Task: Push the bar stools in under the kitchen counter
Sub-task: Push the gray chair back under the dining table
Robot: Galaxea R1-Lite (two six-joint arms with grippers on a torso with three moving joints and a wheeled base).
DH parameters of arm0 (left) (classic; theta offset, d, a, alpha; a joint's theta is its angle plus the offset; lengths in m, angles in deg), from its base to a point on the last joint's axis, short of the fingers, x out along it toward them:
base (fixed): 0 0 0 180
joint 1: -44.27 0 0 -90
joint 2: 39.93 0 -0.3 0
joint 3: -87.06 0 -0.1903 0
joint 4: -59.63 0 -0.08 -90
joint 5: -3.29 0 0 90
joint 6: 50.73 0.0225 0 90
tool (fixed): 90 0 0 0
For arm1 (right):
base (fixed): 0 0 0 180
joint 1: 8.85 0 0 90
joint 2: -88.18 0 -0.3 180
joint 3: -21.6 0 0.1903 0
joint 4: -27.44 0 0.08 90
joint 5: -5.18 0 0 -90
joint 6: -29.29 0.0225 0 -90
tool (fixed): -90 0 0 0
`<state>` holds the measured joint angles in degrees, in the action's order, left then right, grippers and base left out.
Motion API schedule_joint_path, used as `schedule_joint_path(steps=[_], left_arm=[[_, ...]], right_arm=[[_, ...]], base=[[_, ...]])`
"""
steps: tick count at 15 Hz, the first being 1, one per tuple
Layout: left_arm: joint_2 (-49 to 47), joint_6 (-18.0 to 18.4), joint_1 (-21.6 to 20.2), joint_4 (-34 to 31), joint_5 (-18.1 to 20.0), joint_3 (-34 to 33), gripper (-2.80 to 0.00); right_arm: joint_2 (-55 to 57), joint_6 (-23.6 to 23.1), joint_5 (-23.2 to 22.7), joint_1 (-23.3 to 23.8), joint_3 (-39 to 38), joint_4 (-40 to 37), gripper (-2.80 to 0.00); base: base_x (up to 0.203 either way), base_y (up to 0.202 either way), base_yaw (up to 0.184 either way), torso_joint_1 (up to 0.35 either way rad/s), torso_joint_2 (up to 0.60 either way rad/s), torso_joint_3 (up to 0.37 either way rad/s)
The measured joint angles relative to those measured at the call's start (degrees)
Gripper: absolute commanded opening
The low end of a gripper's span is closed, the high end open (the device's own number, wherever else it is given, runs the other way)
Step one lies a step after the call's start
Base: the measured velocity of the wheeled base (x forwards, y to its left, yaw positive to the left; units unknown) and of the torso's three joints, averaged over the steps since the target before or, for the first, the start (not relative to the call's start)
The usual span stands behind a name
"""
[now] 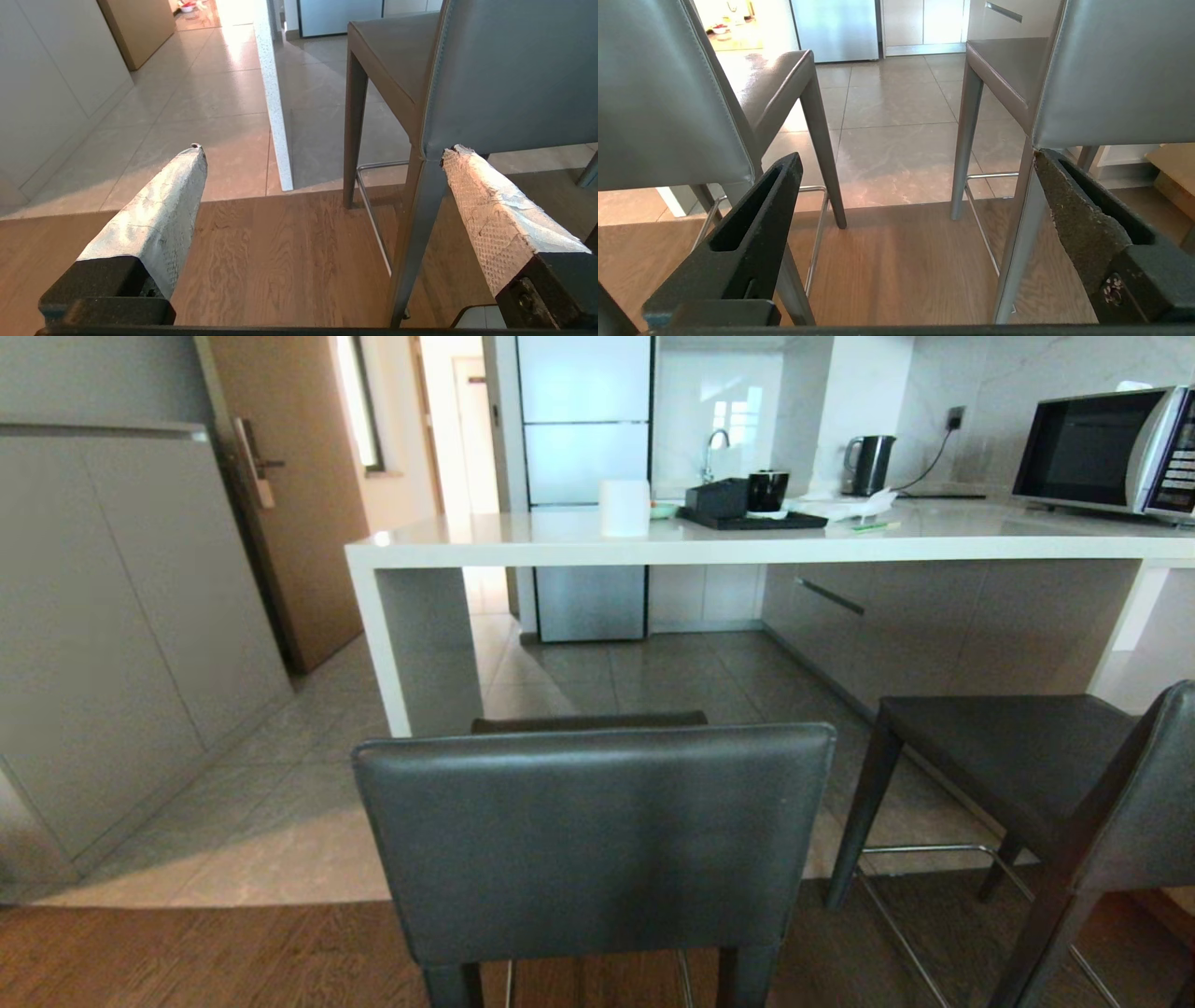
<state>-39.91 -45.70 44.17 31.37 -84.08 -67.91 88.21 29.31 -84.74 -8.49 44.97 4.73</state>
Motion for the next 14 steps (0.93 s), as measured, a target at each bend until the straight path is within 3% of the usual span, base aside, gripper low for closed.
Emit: schedule_joint_path(steps=[8,9,12,14], left_arm=[[0.00,1.00,-0.03,0.07,0.09,-0.10,0.00],[0.00,0.92,-0.04,0.21,0.01,-0.13,-2.80],[0.00,0.54,0.00,0.32,0.00,-0.18,-2.80],[0.00,-1.57,0.00,0.38,-0.88,-0.20,-2.80]], right_arm=[[0.00,0.68,0.16,0.00,0.00,0.39,0.00],[0.00,0.82,0.20,0.00,0.00,1.14,-2.80],[0.00,0.85,0.23,0.00,0.00,1.45,-2.80],[0.00,1.16,0.28,0.00,0.00,1.45,-2.80]], base=[[0.000,0.000,0.000,0.000,0.00,0.000],[0.000,0.000,0.000,0.000,0.00,0.000],[0.000,0.000,0.000,0.000,0.00,0.000],[0.000,0.000,0.000,0.000,0.00,0.000]])
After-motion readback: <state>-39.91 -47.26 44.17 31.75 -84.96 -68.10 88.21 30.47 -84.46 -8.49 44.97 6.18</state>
